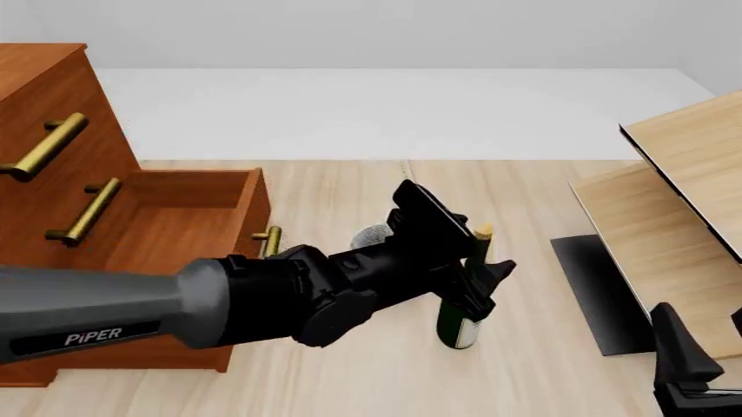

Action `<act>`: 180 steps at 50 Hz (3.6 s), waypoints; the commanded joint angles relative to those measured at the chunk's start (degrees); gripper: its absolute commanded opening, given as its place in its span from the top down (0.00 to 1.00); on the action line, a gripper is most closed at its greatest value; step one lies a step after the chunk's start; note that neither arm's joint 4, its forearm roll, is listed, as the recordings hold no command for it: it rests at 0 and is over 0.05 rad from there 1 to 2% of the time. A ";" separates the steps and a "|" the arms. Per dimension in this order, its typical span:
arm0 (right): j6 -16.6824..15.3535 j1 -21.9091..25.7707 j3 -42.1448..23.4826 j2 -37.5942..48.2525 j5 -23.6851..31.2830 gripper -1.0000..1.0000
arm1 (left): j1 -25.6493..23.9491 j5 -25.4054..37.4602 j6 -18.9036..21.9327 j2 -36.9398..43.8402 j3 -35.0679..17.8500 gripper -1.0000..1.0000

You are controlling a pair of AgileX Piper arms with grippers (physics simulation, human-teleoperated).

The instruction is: Put the wine bottle in the bottom drawer of the cabinet.

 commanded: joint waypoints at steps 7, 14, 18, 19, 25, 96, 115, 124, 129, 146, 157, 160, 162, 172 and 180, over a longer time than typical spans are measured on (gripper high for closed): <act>0.05 -0.08 0.01 0.00 0.06 0.00 | 0.30 -1.98 -1.11 2.63 0.43 0.00; 0.16 -0.27 0.02 0.01 0.14 0.00 | 0.57 -2.44 -1.26 3.66 0.42 0.00; 0.30 -0.31 0.02 0.01 0.13 0.00 | 0.59 -2.74 -1.36 4.15 0.44 0.00; 0.29 -0.30 0.02 0.01 0.14 0.00 | 0.67 -2.78 -1.28 4.24 0.42 0.00; 0.42 -0.39 0.02 0.01 0.14 0.00 | 0.95 -3.04 -1.82 4.95 0.20 0.00; -1.54 0.45 0.04 0.00 -0.01 0.00 | 4.51 17.27 4.36 -28.35 0.05 1.00; -1.88 0.66 0.05 0.00 0.03 0.00 | 15.77 28.57 5.09 -41.39 0.56 1.00; -2.11 0.84 0.05 0.00 -0.04 0.00 | 21.26 34.11 5.47 -44.89 -0.17 1.00; -2.03 0.82 0.05 0.00 -0.03 0.00 | 25.07 39.03 3.87 -46.05 -1.94 1.00; -2.37 1.00 0.04 0.00 -0.15 0.00 | 32.99 52.98 4.67 -45.72 -7.25 1.00; -2.65 1.16 0.05 -0.01 -0.19 0.00 | 37.26 59.74 -0.72 -43.19 -9.98 1.00; -2.59 1.13 0.04 -0.01 -0.19 0.00 | 38.39 60.63 -0.35 -42.77 -9.75 1.00; -2.55 1.13 0.05 -0.01 -0.19 0.00 | 37.85 61.26 -3.67 -42.28 -9.93 1.00; -2.69 1.12 0.03 -0.01 -0.19 0.00 | 42.01 60.52 -0.82 -41.21 -8.15 1.00; -3.00 1.20 0.04 -0.01 -0.19 0.00 | 45.98 60.68 0.19 -40.39 -8.13 1.00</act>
